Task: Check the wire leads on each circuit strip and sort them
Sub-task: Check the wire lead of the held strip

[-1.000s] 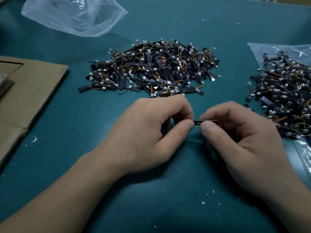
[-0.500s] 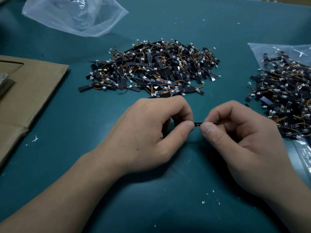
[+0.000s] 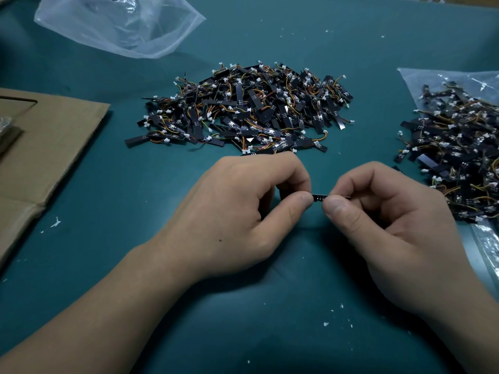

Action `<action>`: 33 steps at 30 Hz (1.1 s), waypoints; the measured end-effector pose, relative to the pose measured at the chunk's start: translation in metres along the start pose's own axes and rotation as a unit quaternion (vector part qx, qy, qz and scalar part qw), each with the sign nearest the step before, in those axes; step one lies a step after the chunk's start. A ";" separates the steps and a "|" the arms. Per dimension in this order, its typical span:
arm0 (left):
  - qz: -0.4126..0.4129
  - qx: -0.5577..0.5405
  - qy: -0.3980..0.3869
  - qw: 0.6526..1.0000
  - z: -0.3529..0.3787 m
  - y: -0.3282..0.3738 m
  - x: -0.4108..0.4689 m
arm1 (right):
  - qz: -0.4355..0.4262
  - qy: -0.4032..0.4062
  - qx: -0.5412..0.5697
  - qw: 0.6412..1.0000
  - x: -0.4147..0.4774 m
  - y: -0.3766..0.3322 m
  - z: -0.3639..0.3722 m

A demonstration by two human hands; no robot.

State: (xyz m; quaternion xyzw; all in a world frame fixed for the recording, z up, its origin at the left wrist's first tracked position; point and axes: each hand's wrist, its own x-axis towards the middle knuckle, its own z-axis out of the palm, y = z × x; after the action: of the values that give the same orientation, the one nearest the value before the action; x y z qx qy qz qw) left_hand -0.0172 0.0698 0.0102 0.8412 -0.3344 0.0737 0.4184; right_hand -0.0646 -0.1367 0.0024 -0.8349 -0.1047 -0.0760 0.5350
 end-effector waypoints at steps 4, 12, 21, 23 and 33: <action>-0.001 0.001 -0.001 1.000 0.001 0.000 0.000 | -0.004 -0.004 -0.011 1.000 0.000 0.000 0.000; -0.034 -0.037 -0.001 0.999 -0.002 0.001 0.000 | -0.055 0.040 -0.046 0.997 0.000 -0.001 0.002; -0.073 -0.104 -0.021 0.992 -0.004 0.002 0.002 | -0.014 0.047 0.001 0.999 -0.002 -0.005 0.003; -0.072 -0.107 -0.026 0.991 -0.004 0.002 0.001 | -0.005 0.024 -0.026 0.999 0.000 -0.004 0.002; -0.040 -0.040 -0.041 0.998 -0.003 0.001 0.001 | -0.012 -0.016 -0.072 0.997 0.002 -0.006 0.000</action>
State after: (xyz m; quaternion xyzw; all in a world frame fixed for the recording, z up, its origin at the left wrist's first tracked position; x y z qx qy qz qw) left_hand -0.0166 0.0715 0.0128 0.8387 -0.3197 0.0090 0.4409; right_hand -0.0646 -0.1343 0.0079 -0.8711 -0.1173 -0.0759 0.4708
